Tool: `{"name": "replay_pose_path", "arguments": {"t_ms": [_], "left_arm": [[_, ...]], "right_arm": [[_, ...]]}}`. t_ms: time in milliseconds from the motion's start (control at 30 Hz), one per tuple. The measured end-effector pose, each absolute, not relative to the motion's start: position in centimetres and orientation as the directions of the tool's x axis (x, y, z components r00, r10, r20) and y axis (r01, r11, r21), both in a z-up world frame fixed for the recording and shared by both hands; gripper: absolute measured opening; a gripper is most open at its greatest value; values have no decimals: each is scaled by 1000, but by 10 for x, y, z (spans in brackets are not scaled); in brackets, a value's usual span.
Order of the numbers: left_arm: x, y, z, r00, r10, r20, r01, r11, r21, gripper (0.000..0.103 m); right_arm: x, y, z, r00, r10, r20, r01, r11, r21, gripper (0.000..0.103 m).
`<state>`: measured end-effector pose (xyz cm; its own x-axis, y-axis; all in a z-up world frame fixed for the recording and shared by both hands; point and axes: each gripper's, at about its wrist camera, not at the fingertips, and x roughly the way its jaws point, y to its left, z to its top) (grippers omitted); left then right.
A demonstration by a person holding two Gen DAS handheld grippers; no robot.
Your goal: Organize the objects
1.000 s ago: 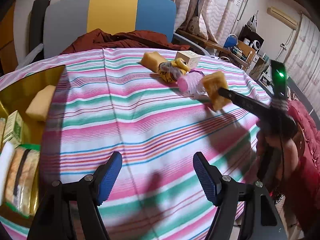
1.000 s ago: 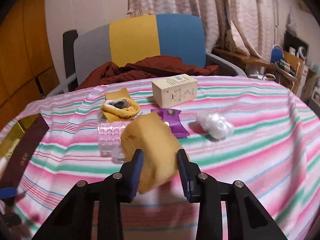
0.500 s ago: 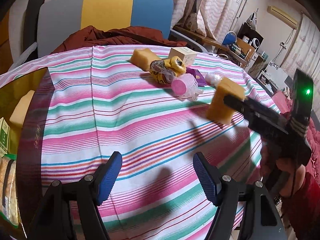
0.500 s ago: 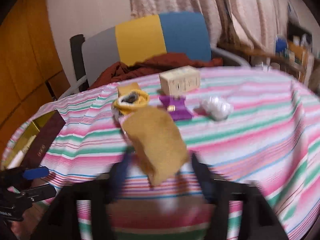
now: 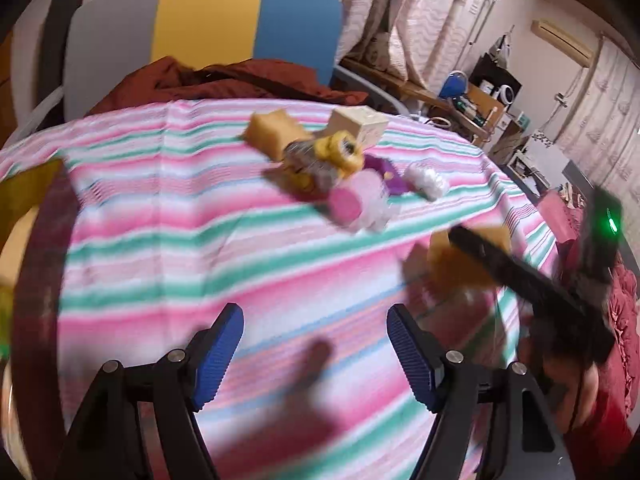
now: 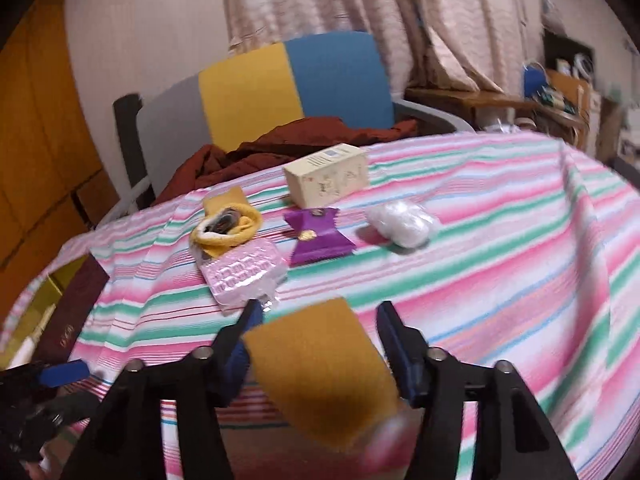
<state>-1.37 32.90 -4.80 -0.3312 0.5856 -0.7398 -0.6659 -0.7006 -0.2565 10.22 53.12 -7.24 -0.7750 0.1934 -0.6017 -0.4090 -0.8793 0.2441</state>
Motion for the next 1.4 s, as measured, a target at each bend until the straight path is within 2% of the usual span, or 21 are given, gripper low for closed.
{"name": "replay_pose_path", "arguments": {"t_ms": [233, 367, 433, 467, 500, 633, 800, 900, 967, 1000, 1033, 1067, 1100, 1200, 1300, 1400], "left_arm": [[-44, 399, -58, -285, 608, -741, -694, -664, -278, 79], [-65, 426, -71, -266, 590, -762, -652, -693, -309, 79], [-70, 428, -71, -270, 622, -735, -645, -683, -342, 75], [-71, 428, -71, -253, 654, -713, -651, -660, -374, 64], [-73, 427, -72, -240, 672, -701, -656, -644, -393, 43], [-70, 414, -76, -207, 694, -689, -680, -609, -409, 43], [-53, 380, -72, -216, 694, -687, -715, -592, -373, 42], [-45, 361, -68, -231, 680, -696, -732, -593, -336, 41], [-42, 351, -67, -243, 670, -701, -741, -595, -312, 41], [-40, 345, -67, -249, 666, -703, -745, -596, -301, 40], [-37, 338, -67, -249, 666, -703, -747, -594, -298, 40], [-35, 332, -67, -247, 669, -701, -748, -591, -301, 40], [-34, 328, -68, -243, 672, -699, -749, -588, -305, 39], [-27, 317, -68, -238, 682, -692, -754, -578, -311, 39], [-23, 310, -69, -244, 685, -686, -761, -574, -303, 39], [-21, 308, -69, -249, 688, -682, -764, -572, -299, 39]], "right_arm": [[124, 527, -74, -794, 184, -580, -415, -860, 296, 60], [132, 521, -80, -799, 171, -576, -421, -843, 335, 60], [135, 519, -83, -802, 164, -574, -419, -839, 346, 59], [136, 518, -84, -803, 163, -573, -418, -840, 346, 59], [137, 516, -84, -804, 164, -571, -416, -842, 345, 59], [138, 519, -80, -814, 180, -552, -429, -827, 362, 57], [122, 539, -72, -807, 242, -538, -477, -804, 354, 56], [102, 551, -71, -780, 261, -568, -511, -790, 340, 62], [95, 550, -59, -787, 286, -547, -511, -798, 318, 75], [94, 544, -49, -807, 291, -515, -491, -814, 309, 80], [95, 534, -37, -836, 288, -467, -455, -840, 297, 90], [93, 523, -27, -861, 272, -429, -412, -867, 279, 95], [89, 511, -19, -881, 237, -411, -361, -896, 257, 95], [62, 475, -10, -892, 51, -449, -170, -958, 229, 93], [27, 452, -21, -822, -146, -551, -29, -954, 297, 80], [1, 440, -37, -742, -253, -621, 9, -930, 368, 68]]}}
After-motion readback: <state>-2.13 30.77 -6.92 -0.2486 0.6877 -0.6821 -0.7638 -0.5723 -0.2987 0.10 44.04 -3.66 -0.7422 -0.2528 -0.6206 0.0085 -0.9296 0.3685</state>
